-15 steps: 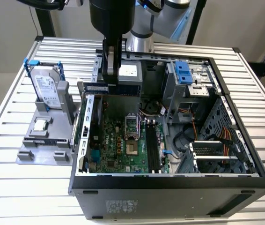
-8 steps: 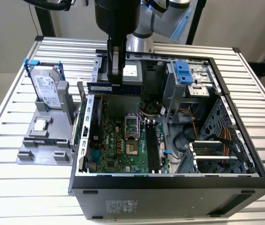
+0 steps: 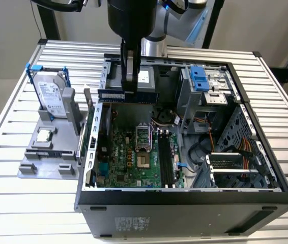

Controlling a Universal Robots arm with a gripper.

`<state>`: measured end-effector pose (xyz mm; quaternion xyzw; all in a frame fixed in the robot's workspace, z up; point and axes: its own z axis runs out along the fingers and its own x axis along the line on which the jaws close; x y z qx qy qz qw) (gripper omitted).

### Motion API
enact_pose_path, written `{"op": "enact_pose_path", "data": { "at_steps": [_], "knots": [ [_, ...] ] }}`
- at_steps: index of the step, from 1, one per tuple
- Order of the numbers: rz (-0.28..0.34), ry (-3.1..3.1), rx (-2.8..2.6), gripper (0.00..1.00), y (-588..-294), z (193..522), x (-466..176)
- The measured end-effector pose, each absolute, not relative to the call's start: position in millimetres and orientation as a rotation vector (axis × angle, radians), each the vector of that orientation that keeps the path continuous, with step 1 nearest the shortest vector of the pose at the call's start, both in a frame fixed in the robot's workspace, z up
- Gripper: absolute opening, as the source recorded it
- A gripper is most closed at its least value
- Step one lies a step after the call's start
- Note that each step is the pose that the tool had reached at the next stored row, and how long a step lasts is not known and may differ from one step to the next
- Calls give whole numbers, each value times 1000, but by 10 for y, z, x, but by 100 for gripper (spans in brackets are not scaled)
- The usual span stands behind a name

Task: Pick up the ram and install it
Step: 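Pick up the ram and move it above insertion slot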

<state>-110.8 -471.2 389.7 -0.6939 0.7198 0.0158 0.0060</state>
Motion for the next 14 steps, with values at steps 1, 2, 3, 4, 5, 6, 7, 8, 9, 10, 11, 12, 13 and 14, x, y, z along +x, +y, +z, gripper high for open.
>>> {"op": "enact_pose_path", "data": {
  "at_steps": [1, 2, 3, 4, 5, 6, 7, 8, 9, 10, 11, 12, 13, 14],
  "knots": [
    [49, 2253, -2172, 0, -4712, 3897, -1101],
    [49, 2253, -2172, 0, -4712, 3897, -1093],
    [49, 2253, -2172, 0, -4711, 3897, -1086],
    [49, 2253, -2172, 0, -4711, 3897, -1078],
    [49, 2253, -2172, 0, -4710, 3897, -1071],
    [49, 2253, -2172, 0, -4710, 3897, -1065],
    [49, 2253, -2172, 0, -4710, 3897, -1058],
    [49, 2253, -2172, 0, -4709, 3897, -1052],
    [49, 2253, -2172, 0, -4708, 3897, -1045],
    [49, 2253, -2172, 0, -4708, 3897, -1039],
    [49, 2253, -2172, 0, -4708, 3897, -1032],
    [49, 2253, -2172, 0, -4707, 3896, -1026],
    [49, 2253, -2172, 0, -4707, 3897, -1019],
    [49, 2253, -2172, 0, -4706, 3897, -1014]
  ]
}}
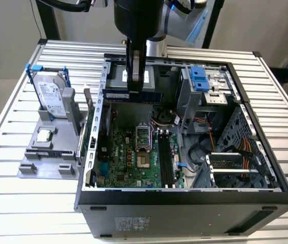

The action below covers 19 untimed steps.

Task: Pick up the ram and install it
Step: 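Pick up the ram and move it above insertion slot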

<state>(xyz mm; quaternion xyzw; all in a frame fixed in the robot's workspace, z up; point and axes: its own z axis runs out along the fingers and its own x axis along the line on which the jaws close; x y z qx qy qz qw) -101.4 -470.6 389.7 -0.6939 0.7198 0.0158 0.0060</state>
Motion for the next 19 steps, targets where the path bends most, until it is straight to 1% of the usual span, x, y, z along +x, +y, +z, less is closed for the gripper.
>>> {"op": "enact_pose_path", "data": {
  "at_steps": [19],
  "knots": [
    [49, 2253, -2172, 0, -4696, 3897, -861]
  ]
}}
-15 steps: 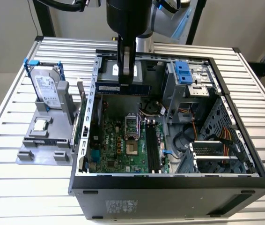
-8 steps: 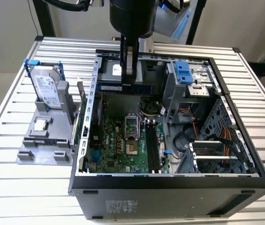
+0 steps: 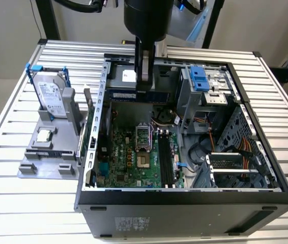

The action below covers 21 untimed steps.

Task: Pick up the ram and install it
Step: 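Pick up the ram and move it above insertion slot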

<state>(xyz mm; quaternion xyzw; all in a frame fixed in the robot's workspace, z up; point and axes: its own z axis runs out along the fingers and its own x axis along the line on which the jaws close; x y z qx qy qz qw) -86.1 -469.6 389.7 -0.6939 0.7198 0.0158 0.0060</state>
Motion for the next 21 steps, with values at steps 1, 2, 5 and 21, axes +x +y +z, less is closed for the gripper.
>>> {"op": "enact_pose_path", "data": {
  "at_steps": [1, 2, 5, 21],
  "knots": [
    [49, 2253, -2172, 0, -4696, 3897, -851],
    [49, 2253, -2172, 0, -4695, 3897, -842],
    [49, 2253, -2172, 0, -4695, 3897, -814],
    [49, 2253, -2172, 0, -4691, 3897, -671]
  ]
}}
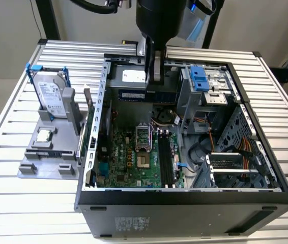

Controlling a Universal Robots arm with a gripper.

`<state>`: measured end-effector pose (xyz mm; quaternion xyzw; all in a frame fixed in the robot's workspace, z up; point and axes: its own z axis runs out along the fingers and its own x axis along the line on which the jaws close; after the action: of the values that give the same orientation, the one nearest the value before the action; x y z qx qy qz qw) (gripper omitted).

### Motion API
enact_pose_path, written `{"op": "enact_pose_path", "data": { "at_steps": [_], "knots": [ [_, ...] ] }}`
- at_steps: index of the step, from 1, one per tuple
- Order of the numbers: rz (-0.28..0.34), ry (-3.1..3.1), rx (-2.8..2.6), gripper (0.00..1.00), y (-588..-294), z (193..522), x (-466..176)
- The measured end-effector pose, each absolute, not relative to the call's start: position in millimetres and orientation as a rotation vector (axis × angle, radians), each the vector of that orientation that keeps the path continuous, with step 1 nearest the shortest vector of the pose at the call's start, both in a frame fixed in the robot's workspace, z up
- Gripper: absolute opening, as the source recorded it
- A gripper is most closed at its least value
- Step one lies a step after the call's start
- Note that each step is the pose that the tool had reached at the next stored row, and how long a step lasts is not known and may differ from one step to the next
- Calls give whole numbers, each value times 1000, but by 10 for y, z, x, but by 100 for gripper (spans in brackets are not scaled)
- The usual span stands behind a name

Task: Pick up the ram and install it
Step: 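Pick up the ram and move it above insertion slot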

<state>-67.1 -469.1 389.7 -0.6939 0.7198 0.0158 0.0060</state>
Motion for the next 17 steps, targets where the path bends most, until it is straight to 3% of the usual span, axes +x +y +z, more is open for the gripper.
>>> {"op": "enact_pose_path", "data": {
  "at_steps": [17],
  "knots": [
    [49, 2253, -2172, 0, -4686, 3897, -515]
  ]
}}
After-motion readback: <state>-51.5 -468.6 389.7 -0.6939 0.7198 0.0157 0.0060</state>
